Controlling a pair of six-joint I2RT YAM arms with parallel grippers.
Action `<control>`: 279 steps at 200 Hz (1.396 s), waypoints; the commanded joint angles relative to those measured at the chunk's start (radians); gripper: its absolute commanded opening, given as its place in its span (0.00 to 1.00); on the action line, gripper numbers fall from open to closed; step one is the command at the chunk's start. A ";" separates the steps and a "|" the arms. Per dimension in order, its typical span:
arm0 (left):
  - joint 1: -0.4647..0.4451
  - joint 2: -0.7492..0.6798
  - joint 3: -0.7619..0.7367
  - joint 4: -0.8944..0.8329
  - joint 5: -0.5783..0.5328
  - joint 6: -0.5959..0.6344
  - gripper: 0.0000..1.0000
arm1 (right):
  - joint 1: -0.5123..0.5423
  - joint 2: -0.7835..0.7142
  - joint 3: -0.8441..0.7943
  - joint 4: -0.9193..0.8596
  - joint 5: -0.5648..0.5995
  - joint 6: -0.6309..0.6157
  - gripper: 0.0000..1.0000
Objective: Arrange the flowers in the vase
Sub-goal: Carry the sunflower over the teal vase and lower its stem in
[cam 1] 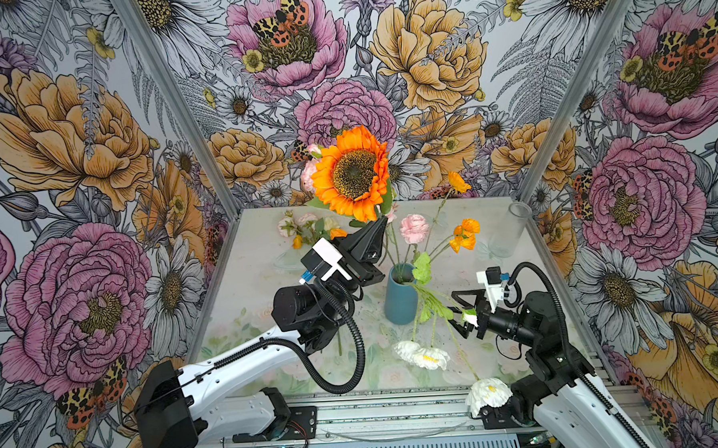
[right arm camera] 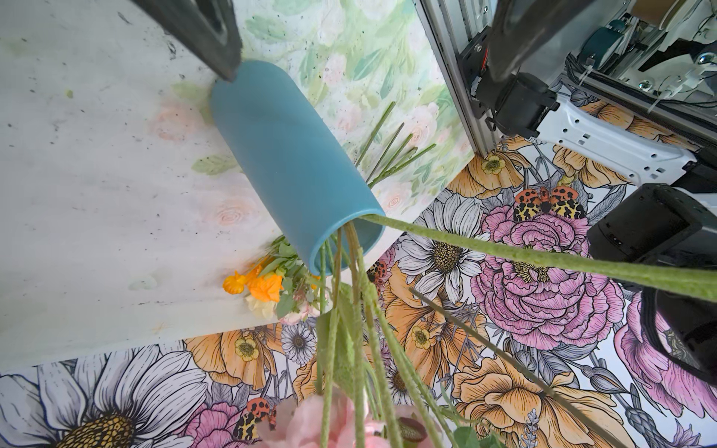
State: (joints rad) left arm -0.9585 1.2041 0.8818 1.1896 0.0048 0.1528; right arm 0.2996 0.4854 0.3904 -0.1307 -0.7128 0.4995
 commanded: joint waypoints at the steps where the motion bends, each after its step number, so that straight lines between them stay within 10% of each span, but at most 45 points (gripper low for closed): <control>1: -0.015 0.058 0.014 0.211 -0.058 -0.037 0.00 | -0.004 0.007 0.032 0.015 -0.022 -0.024 0.99; 228: 0.002 0.273 -0.214 0.225 -0.176 -0.116 0.01 | -0.002 0.098 -0.011 0.215 -0.050 0.065 1.00; 279: 0.002 0.280 -0.264 0.225 -0.196 -0.139 0.17 | -0.001 0.117 -0.043 0.241 -0.020 0.041 1.00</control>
State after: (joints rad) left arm -0.9642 1.4906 0.6449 1.3842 -0.1726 0.0463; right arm 0.2996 0.6132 0.3767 0.0624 -0.7483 0.5571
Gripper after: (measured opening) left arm 0.127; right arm 0.995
